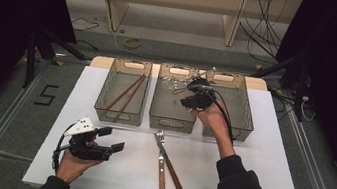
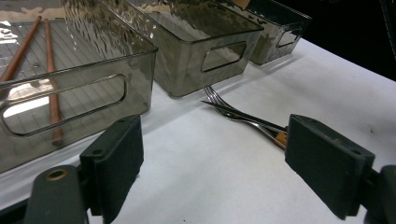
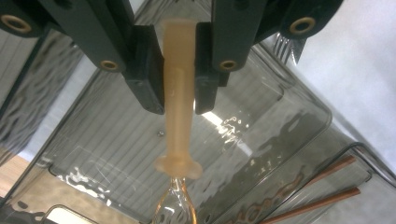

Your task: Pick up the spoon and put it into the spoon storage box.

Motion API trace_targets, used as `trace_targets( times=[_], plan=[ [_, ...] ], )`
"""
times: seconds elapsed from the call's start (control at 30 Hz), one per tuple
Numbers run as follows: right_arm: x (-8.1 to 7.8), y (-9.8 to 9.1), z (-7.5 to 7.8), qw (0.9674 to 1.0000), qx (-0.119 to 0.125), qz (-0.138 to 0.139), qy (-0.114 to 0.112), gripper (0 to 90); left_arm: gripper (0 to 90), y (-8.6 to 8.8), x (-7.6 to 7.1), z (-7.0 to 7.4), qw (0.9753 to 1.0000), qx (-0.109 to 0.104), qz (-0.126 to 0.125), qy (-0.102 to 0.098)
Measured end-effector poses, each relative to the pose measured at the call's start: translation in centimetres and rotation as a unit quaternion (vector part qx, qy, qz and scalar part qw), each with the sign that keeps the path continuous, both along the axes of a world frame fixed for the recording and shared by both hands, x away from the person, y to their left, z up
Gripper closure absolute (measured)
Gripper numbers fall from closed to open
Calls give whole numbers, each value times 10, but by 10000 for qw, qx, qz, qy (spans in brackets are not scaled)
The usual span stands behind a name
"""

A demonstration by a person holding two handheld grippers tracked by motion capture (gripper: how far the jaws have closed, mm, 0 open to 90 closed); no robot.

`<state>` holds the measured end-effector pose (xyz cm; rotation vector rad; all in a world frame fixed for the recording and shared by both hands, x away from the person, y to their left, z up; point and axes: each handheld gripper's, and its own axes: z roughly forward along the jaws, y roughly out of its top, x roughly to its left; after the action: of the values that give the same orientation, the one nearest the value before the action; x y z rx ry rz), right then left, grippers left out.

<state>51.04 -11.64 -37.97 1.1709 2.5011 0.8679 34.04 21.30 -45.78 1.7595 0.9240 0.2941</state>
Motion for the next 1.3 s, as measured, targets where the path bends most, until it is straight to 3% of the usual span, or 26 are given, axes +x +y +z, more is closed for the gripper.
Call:
trace_targets(
  times=[0.4, 0.47, 0.67, 0.97, 1.3],
  plan=[
    [9, 14, -9, 9999, -62, -1, 92, 736, 190, 0, 0, -1, 10000, 15, -29, 0],
    [10, 15, -10, 9998, 7, 16, 178, 672, 190, 0, 0, -1, 10000, 17, -34, 8],
    [8, 11, -5, 9996, 209, 24, 162, 541, 190, 0, 0, -1, 10000, 22, -39, 11],
    [-7, 4, 8, 9978, 645, 98, 83, 411, 189, -1, 0, -1, 10000, 22, -41, 17],
    [-35, 0, 7, 9958, 846, 329, 95, 341, 188, 0, 0, -1, 10000, 33, -35, 11]
  ],
)
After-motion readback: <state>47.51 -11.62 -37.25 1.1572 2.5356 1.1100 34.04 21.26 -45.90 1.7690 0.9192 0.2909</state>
